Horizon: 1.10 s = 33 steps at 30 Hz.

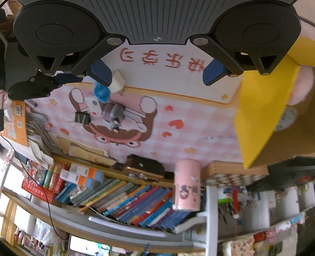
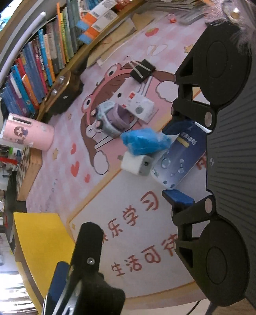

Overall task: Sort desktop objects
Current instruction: 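Grasp the white charger cube with the left tool while the right tool grasps the white tube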

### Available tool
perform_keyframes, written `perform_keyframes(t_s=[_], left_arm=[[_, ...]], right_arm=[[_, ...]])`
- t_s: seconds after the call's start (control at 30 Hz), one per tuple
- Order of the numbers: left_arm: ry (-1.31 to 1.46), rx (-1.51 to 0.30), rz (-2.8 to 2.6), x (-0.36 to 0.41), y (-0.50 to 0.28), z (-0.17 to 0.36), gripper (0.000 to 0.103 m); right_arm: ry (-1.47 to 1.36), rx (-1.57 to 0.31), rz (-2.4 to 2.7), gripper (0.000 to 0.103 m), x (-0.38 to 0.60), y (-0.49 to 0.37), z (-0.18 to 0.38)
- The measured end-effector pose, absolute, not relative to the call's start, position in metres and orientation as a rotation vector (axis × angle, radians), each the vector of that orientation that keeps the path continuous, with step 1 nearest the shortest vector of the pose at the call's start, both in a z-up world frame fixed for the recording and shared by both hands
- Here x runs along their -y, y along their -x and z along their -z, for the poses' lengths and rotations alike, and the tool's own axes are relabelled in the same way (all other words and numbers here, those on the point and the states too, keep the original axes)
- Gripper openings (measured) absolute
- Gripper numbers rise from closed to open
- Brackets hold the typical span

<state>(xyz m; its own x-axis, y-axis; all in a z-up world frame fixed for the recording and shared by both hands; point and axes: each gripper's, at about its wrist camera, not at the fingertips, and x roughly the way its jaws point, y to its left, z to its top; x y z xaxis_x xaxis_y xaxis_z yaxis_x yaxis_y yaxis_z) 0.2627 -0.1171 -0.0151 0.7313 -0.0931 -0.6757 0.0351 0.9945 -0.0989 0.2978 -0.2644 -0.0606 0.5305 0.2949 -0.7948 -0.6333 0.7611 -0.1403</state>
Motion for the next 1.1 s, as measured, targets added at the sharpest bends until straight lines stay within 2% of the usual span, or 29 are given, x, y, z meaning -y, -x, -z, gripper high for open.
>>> perform_keyframes(t_s=[0.13,0.23,0.43,0.5,0.53,0.6,0.7,0.9,1.1], left_arm=[[0.084,-0.795,0.131,0.132,-0.275,0.025,0.099],[0.049,-0.831,0.157,0.148,-0.284,0.036,0.096],[-0.005,-0.873,0.178,0.172,-0.305,0.055,0.076],[0.001,-0.884,0.175,0.176,-0.312,0.061,0.063],[0.007,-0.888,0.177,0.178,-0.315,0.063,0.061],[0.000,-0.886,0.179,0.182,-0.319,0.065,0.051],[-0.012,-0.882,0.180,0.186,-0.323,0.068,0.044],[-0.075,-0.851,0.182,0.192,-0.328,0.071,0.035],[-0.023,-0.864,0.195,0.182,-0.326,0.068,0.035]], right_arm=[[0.366,-0.883,-0.509,0.046,0.283,-0.300,0.061],[0.316,-0.906,-0.416,0.045,0.297,-0.302,0.063],[0.289,-0.898,-0.359,0.046,0.315,-0.294,0.060],[0.291,-0.897,-0.354,0.046,0.320,-0.292,0.057],[0.292,-0.900,-0.352,0.046,0.323,-0.292,0.057],[0.292,-0.914,-0.355,0.042,0.327,-0.291,0.057],[0.292,-0.920,-0.361,0.038,0.330,-0.294,0.056],[0.300,-0.939,-0.398,0.034,0.321,-0.304,0.060],[0.299,-0.944,-0.412,0.034,0.317,-0.311,0.061]])
